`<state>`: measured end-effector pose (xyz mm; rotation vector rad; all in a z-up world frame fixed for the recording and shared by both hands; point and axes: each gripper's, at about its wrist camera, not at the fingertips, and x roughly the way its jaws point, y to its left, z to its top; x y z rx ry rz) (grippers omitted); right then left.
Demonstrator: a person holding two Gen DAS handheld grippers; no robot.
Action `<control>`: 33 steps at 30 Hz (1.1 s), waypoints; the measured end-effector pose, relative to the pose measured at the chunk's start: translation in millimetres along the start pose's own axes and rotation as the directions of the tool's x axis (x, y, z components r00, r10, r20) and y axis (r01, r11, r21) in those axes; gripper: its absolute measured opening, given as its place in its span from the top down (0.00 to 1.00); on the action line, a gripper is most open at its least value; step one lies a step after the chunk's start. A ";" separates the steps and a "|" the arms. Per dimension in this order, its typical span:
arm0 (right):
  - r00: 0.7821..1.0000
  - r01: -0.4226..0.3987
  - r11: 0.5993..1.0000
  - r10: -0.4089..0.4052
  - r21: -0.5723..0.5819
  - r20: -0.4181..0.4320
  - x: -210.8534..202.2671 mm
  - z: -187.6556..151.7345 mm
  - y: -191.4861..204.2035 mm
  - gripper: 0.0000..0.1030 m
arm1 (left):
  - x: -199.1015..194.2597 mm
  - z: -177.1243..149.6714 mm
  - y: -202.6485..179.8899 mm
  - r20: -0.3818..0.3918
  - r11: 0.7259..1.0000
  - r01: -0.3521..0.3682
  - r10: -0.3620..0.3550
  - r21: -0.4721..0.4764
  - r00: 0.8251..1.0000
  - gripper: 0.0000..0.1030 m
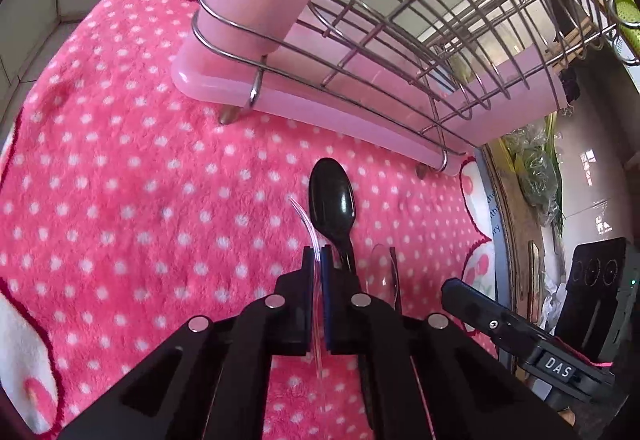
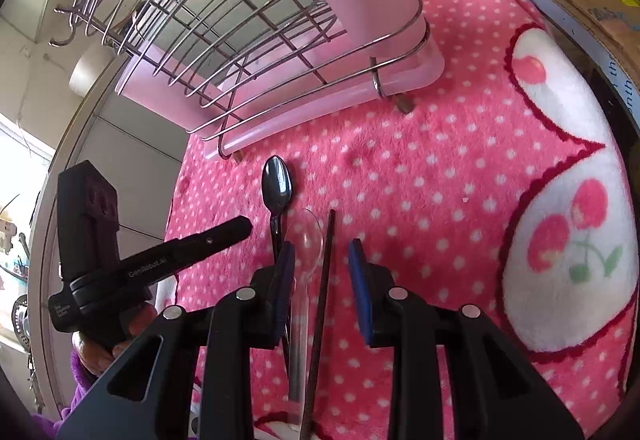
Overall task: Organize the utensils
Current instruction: 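Grasp the clear plastic fork with the left gripper while the right grasps the clear spoon, then lift the clear fork and clear spoon with both grippers above the pink cup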
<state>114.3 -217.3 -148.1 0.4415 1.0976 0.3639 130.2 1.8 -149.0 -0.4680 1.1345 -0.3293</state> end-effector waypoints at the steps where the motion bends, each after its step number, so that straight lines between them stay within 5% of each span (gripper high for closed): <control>1: 1.000 0.001 1.000 -0.001 -0.002 -0.009 3.0 -0.7 1.8 0.72 | -4.9 1.2 1.0 0.014 1.000 -0.005 0.005 0.002 1.000 0.97; 5: 1.000 0.009 1.000 -0.009 -0.014 -0.029 12.5 0.2 7.6 0.72 | -28.1 2.2 7.7 0.081 0.999 -0.039 0.037 0.014 0.996 0.97; 14: 0.999 -0.030 0.997 0.028 -0.078 -0.020 38.6 23.3 29.1 0.72 | -48.9 -0.5 13.8 0.107 1.000 0.010 -0.012 0.011 0.994 0.97; 21: 0.997 0.033 0.992 -0.041 -0.126 -0.062 68.2 27.9 27.2 0.72 | -59.2 -4.4 19.1 0.112 0.999 0.028 -0.030 0.017 0.993 0.97; 30: 0.992 -0.094 0.994 0.087 -0.064 -0.096 61.7 15.7 5.2 0.73 | -63.2 -1.7 20.5 0.126 1.000 0.025 -0.025 -0.001 0.992 0.97; 33: 0.994 -0.071 0.995 0.064 -0.070 -0.090 60.3 11.9 0.2 0.93 | -64.1 -1.2 18.4 0.130 1.000 0.017 -0.017 0.000 0.991 0.97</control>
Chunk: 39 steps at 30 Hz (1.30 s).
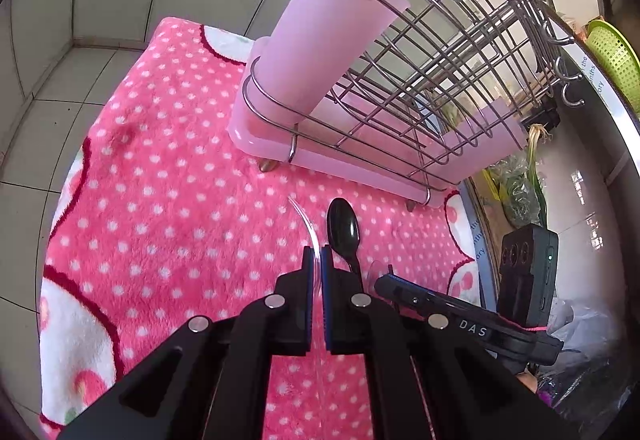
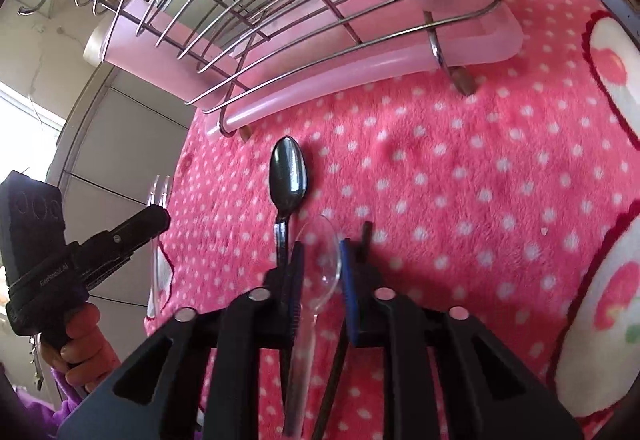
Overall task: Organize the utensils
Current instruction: 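Lift the clear fork and clear spoon with both grippers above the pink cup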
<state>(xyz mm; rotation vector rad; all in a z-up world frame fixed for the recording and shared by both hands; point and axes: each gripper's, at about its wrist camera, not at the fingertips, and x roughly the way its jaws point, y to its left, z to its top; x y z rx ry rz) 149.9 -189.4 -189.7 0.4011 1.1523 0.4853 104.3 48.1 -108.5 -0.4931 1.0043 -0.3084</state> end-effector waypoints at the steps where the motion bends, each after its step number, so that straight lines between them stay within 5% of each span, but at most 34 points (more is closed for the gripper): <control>1: 1.000 0.002 1.000 -0.002 0.003 0.004 -0.3 -1.3 -1.8 0.96 | -0.7 0.1 -0.4 0.002 1.000 -0.001 0.001 0.001 1.000 0.97; 11: 0.994 -0.022 1.000 0.024 -0.017 0.109 -35.7 -9.2 3.7 0.97 | -19.0 -3.5 -9.0 0.047 0.999 -0.019 0.017 0.031 0.999 0.97; 19: 0.950 0.042 0.996 -0.014 -0.084 0.311 -90.9 -15.4 24.9 0.97 | -53.6 -3.3 -23.3 0.170 0.996 -0.043 0.030 0.075 0.985 0.97; 27: 0.857 0.094 0.989 -0.024 -0.110 0.515 -149.5 -11.5 40.2 0.97 | -93.0 5.8 -42.4 0.326 0.991 -0.066 0.024 0.118 0.945 0.97; 39: 0.677 0.182 0.971 -0.011 -0.154 0.736 -227.1 24.8 72.5 0.97 | -150.4 55.8 -71.2 0.543 0.982 -0.118 0.019 0.148 0.839 0.97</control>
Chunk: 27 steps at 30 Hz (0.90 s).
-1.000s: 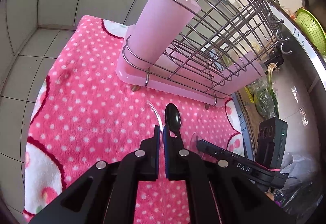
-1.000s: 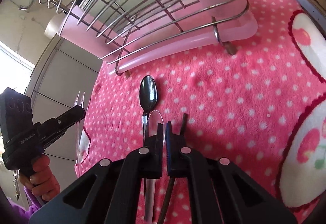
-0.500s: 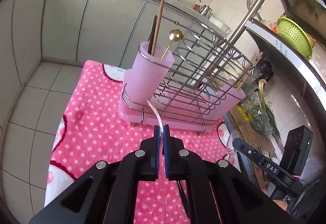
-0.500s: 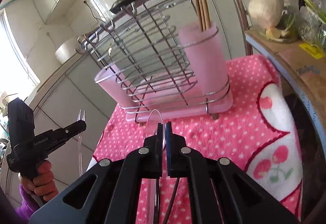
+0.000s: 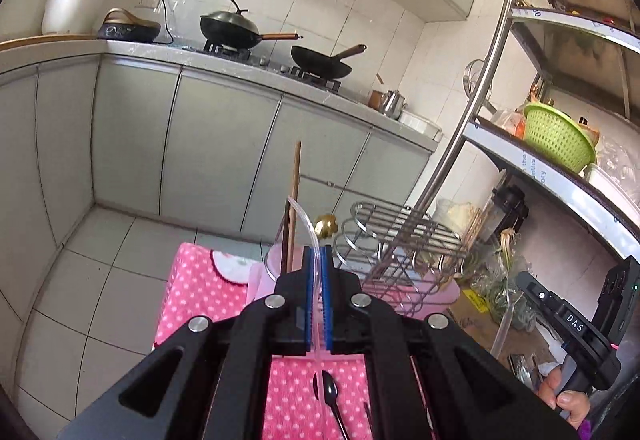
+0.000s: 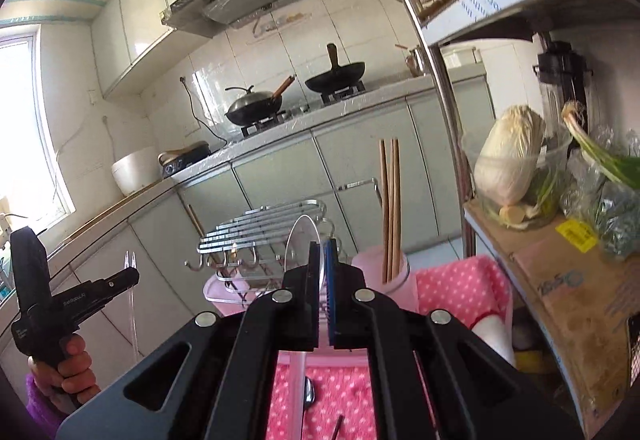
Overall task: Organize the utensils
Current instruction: 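Lift the clear fork and clear spoon with both grippers above the pink cup, then lower the clear fork and spoon into the pink cup and open both grippers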
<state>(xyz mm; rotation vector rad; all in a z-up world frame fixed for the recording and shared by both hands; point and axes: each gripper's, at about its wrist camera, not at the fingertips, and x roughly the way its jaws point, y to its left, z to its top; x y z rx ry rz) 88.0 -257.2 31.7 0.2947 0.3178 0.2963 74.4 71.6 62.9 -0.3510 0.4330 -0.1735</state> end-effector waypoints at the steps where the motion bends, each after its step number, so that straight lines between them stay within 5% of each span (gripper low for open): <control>1: 1.000 0.005 1.000 -0.005 -0.008 0.018 -0.5 6.0 1.0 0.97 | 0.1 7.4 -1.4 0.017 1.000 0.000 0.000 0.001 1.000 0.97; 13: 0.968 0.109 0.989 -0.082 -0.102 0.238 1.0 69.3 7.2 0.97 | 20.4 60.4 -18.9 0.223 0.998 -0.050 0.043 0.026 0.974 0.97; 27: 0.934 0.180 0.978 -0.135 -0.109 0.332 37.8 72.1 -10.8 0.97 | 62.2 58.4 -17.9 0.449 0.979 -0.197 0.155 0.046 0.880 0.97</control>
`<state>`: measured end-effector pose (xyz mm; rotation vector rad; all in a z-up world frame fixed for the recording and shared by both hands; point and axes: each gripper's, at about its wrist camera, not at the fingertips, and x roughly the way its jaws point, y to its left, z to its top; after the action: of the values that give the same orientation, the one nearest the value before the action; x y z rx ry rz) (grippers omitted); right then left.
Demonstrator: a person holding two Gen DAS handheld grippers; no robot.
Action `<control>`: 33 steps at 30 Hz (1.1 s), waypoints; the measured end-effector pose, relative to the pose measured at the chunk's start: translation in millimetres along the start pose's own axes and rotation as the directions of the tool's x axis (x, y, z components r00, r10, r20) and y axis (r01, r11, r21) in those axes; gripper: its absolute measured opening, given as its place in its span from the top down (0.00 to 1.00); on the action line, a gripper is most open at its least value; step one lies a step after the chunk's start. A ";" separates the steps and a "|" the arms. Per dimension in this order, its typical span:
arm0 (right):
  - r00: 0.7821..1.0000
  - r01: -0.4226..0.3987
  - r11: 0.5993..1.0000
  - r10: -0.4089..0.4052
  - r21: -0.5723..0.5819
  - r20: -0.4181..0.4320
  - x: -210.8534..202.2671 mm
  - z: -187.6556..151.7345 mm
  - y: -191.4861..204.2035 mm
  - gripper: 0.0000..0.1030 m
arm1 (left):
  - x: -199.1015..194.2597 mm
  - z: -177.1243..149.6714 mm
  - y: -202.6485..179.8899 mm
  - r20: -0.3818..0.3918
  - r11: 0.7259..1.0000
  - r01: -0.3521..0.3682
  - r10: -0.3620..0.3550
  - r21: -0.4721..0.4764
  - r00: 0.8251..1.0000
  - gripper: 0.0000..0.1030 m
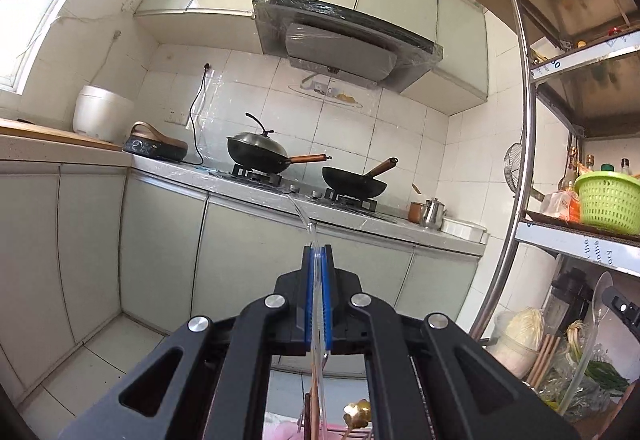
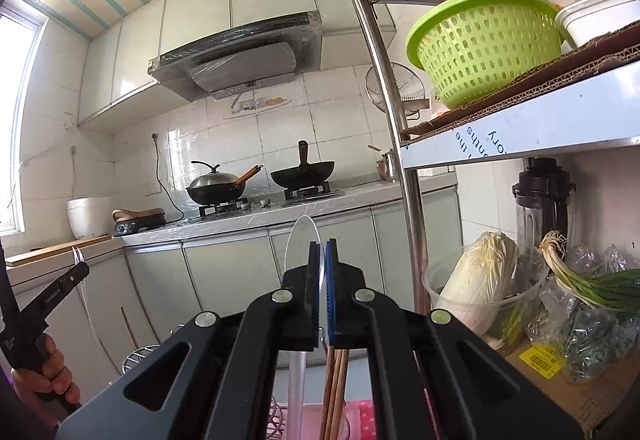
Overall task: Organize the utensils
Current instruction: 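Lower the clear fork and spoon into the pink cup and open both grippers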
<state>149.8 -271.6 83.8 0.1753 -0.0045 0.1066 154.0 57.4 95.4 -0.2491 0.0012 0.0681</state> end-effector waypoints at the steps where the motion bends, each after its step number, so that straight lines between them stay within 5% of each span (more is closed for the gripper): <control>1: 1.000 0.001 1.000 -0.001 -0.004 0.003 2.6 -1.8 -0.1 0.97 | 3.5 -4.6 -0.9 0.005 1.000 -0.009 0.008 0.013 1.000 0.97; 9: 1.000 0.005 1.000 -0.004 -0.030 0.023 18.7 -21.4 -0.6 0.97 | 11.4 -35.7 -7.2 0.044 0.995 -0.033 0.029 0.095 0.999 0.97; 23: 0.998 0.000 1.000 0.000 0.002 -0.056 24.0 -59.2 -14.1 0.97 | 8.3 -74.3 -7.9 -0.097 0.995 0.040 -0.031 0.094 0.995 0.97; 33: 0.973 -0.027 0.998 0.038 0.054 -0.229 17.6 -89.2 -14.9 0.97 | 3.0 -86.4 -3.3 -0.261 0.993 0.104 -0.088 0.051 0.961 0.97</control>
<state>168.5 -268.8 -6.4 0.2124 0.2268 0.1594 157.9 33.2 12.4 -0.1920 0.2509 -0.0615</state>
